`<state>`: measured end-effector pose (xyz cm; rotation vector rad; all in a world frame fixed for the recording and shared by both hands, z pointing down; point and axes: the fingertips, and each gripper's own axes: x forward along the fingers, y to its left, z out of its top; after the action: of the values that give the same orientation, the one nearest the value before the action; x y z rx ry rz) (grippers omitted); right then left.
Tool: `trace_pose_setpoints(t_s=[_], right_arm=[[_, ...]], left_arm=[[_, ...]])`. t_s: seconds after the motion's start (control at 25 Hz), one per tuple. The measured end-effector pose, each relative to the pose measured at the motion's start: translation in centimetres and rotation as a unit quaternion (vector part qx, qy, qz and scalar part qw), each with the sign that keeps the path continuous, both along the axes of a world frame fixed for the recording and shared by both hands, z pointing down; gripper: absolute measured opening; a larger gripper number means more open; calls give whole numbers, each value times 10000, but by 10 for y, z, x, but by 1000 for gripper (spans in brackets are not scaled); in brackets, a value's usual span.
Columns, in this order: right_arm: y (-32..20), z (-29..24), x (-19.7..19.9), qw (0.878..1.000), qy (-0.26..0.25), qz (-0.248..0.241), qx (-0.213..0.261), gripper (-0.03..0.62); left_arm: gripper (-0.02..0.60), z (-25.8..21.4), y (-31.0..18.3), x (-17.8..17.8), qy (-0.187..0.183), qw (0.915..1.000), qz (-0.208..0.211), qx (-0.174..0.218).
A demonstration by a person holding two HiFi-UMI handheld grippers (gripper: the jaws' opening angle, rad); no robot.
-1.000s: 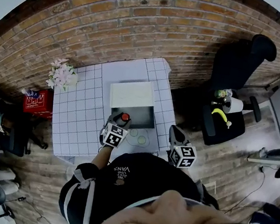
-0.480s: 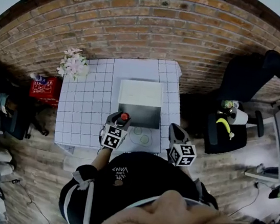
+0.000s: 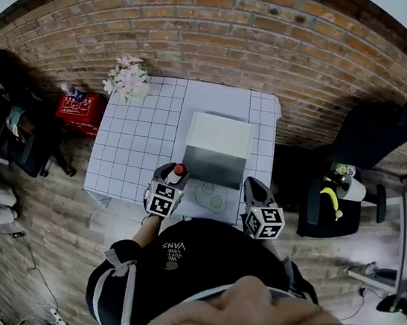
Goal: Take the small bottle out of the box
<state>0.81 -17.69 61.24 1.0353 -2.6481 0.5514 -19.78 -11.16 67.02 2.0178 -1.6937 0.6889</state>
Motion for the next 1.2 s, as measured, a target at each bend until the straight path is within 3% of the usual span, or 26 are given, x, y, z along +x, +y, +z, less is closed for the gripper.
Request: trace_pose_setpoints(t_s=[1.2], right_arm=[[22, 6, -64, 9861, 130, -1654, -33, 2]], left_arm=[[206, 7, 87, -19, 155, 9887, -1490, -79]])
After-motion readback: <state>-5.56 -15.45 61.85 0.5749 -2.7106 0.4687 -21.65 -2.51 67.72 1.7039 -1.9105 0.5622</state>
